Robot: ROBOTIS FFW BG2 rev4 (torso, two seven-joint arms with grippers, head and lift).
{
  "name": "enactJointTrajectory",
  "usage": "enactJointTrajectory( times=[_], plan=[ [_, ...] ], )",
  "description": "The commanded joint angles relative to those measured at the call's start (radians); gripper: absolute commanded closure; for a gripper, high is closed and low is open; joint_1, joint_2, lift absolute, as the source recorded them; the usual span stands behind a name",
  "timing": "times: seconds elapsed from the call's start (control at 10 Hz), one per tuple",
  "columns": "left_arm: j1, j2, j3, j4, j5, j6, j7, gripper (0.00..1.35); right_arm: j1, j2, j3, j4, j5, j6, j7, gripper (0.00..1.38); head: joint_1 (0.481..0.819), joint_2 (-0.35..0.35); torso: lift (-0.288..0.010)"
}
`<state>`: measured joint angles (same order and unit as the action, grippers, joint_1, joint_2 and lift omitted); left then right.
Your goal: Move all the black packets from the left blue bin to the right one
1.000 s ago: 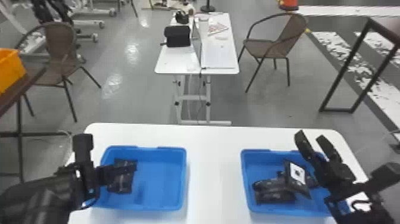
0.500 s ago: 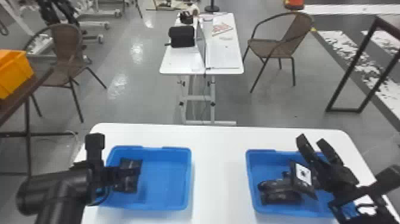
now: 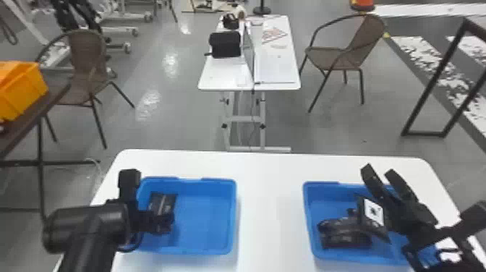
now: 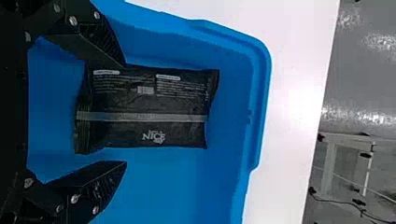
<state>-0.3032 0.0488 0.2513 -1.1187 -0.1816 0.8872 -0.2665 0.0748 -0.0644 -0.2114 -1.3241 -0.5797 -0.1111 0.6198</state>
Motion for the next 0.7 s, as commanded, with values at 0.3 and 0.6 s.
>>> enactJointTrajectory(
  times=[0.3, 0.6],
  plan=[
    [-0.016, 0.069, -0.056, 0.049, -0.036, 0.022, -0.039, 1.2, -0.004, 0.002, 0.001, 0.014, -0.023, 0.01, 0.018, 0.25, 0.695, 0.07, 0.0],
    [0.101, 0.077, -0.047, -0.107, -0.108, -0.234, -0.27, 1.21, -0.004, 0.009, 0.003, 0.022, -0.029, 0.014, 0.035, 0.26, 0.695, 0.075, 0.0]
  ],
)
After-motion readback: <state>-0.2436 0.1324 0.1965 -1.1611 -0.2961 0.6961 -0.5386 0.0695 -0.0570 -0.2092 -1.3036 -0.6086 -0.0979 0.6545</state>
